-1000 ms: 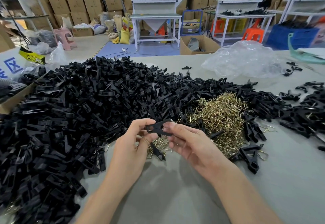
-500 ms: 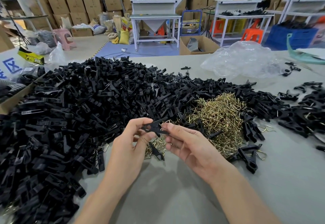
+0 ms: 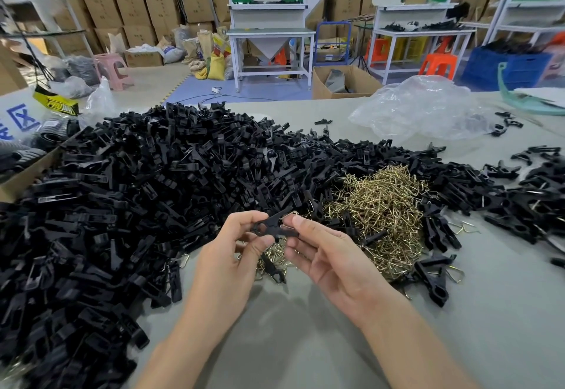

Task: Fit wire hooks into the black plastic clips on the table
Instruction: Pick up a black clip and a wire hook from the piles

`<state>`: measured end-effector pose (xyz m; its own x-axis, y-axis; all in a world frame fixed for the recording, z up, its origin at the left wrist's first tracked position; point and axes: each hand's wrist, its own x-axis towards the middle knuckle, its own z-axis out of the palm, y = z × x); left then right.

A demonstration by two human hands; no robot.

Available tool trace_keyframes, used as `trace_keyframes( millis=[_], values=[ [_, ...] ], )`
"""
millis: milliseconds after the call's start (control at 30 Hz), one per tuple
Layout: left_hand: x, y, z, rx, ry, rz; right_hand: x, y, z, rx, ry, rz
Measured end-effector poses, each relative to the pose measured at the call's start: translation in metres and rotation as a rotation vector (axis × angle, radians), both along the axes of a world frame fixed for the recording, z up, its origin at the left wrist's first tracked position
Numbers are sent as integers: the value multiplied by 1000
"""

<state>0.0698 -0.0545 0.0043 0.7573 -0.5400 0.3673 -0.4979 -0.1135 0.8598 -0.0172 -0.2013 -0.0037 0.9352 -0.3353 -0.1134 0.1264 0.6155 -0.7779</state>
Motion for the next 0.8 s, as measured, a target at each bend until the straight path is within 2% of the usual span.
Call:
trace_keyframes(
  millis=[167,400,633,700,800],
  values=[
    [0,1,-2,-1,9,-10,-1,-1,0,-36,18,33],
    [3,4,-2,-2,30,-109,-10,-5,6,-88,41,229],
    [-12,-7,-1,-301,342,-315,-4,12,6,66,-170,270],
    [-15,-11,-2,-312,422,-349,-2,15,7,124,-146,253],
    [-16,-14,-5,-276,443,-404,-2,15,8,156,-129,257]
  ],
)
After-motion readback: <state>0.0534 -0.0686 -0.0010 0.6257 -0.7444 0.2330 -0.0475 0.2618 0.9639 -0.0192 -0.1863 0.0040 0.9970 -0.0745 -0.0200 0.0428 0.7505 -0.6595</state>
